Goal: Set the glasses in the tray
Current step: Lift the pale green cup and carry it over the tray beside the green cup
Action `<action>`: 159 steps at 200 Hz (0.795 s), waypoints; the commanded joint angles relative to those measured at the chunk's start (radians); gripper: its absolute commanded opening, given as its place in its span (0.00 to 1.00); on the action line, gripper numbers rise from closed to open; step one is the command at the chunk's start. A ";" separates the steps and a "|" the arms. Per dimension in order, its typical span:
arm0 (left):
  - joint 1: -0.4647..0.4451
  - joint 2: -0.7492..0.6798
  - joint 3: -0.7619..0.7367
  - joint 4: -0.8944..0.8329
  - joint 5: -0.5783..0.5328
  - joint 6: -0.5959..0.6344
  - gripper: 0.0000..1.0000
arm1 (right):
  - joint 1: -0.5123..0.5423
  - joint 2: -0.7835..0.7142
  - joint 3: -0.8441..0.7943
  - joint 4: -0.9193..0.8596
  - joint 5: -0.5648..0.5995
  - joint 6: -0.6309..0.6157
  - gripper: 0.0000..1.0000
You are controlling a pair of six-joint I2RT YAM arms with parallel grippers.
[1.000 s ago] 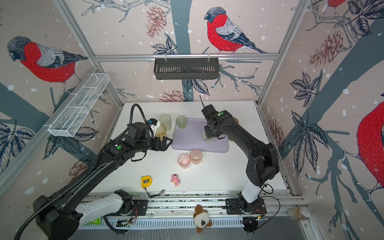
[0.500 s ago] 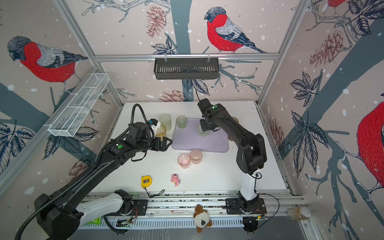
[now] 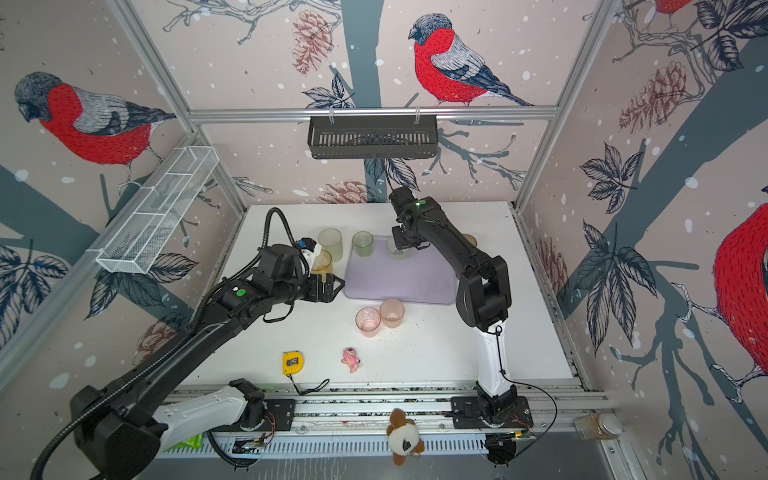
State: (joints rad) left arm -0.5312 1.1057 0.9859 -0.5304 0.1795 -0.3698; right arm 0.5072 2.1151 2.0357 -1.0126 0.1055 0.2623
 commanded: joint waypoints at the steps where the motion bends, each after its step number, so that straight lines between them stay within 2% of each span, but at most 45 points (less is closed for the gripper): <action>1: 0.001 0.000 0.006 -0.004 -0.014 -0.003 0.98 | -0.004 0.029 0.038 -0.021 -0.015 -0.008 0.01; 159: 0.001 0.009 0.007 -0.014 -0.034 -0.004 0.98 | -0.017 0.214 0.221 0.014 -0.098 0.046 0.01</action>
State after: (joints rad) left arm -0.5304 1.1137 0.9859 -0.5438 0.1535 -0.3702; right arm 0.4896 2.3116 2.2356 -1.0088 0.0265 0.2882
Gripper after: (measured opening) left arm 0.978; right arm 0.081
